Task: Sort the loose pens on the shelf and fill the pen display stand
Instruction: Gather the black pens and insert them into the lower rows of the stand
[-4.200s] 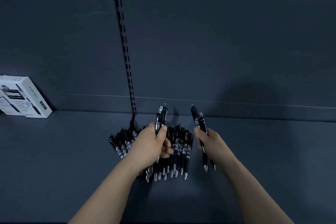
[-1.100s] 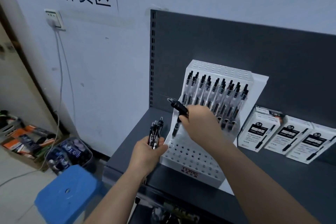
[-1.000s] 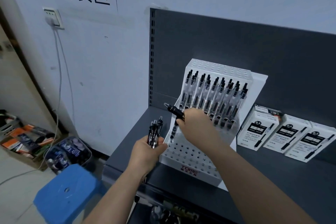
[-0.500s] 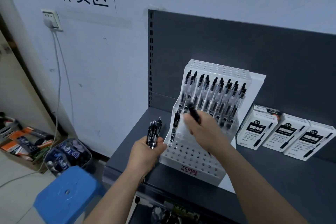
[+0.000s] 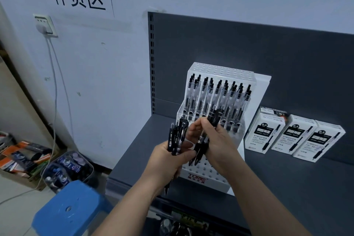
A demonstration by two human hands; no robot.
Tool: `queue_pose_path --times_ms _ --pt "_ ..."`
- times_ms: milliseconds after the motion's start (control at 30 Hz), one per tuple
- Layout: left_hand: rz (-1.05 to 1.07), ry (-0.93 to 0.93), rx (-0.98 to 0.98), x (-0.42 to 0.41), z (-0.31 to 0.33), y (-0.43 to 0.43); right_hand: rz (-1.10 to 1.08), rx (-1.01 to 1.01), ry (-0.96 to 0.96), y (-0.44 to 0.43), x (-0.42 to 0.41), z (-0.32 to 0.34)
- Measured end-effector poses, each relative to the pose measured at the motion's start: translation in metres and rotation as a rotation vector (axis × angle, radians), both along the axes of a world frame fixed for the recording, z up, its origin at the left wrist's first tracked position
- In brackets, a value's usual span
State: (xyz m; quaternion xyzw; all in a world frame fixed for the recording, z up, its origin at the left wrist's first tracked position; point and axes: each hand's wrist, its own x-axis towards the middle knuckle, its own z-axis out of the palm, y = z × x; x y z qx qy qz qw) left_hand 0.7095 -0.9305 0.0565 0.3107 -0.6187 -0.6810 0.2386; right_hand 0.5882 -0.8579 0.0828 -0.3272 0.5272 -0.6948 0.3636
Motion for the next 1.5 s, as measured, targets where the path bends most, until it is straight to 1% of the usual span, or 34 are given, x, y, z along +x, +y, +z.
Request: queue_pose_path --times_ms 133,267,300,467,567,667,767,933,1033,1133,1267,1333,1433,1500 --pt "-0.004 0.02 0.054 0.006 -0.004 -0.004 -0.108 0.151 0.185 0.006 -0.002 0.003" --pt "0.041 0.046 0.028 0.013 -0.004 -0.009 -0.296 0.199 0.317 0.011 -0.01 0.006" --pt "0.054 0.043 0.011 0.016 -0.005 -0.011 -0.31 0.201 0.324 0.014 -0.013 0.007" --pt "0.168 0.023 -0.009 0.023 -0.011 -0.022 -0.201 0.136 0.166 0.018 -0.015 0.008" --pt "0.219 0.052 0.028 0.024 -0.012 -0.026 -0.173 0.123 0.192 0.019 -0.014 0.007" --pt "0.255 0.07 0.042 0.023 -0.013 -0.029 -0.162 0.149 0.3 0.019 -0.014 0.008" --pt "0.273 0.082 0.047 0.022 -0.014 -0.031 -0.205 0.134 0.406 0.015 -0.012 0.011" --pt "0.276 0.077 0.042 0.023 -0.016 -0.031 -0.348 0.213 0.715 0.002 -0.012 0.008" --pt "0.277 0.08 0.046 0.023 -0.017 -0.031 -0.371 0.254 0.85 -0.009 -0.013 0.002" --pt "0.281 0.083 0.046 0.023 -0.018 -0.033 -0.396 0.242 0.965 -0.017 -0.015 0.001" --pt "0.286 0.082 0.039 0.025 -0.02 -0.034 -0.413 0.231 1.047 -0.023 -0.019 0.0" --pt "0.284 0.079 0.034 0.026 -0.02 -0.035 -0.388 0.261 1.084 -0.025 -0.018 0.001" --pt "0.277 0.078 0.039 0.027 -0.021 -0.036 -0.306 0.424 1.142 -0.028 -0.014 0.0" --pt "0.271 0.079 0.044 0.026 -0.02 -0.035 -0.261 0.521 1.108 -0.029 -0.015 -0.005"
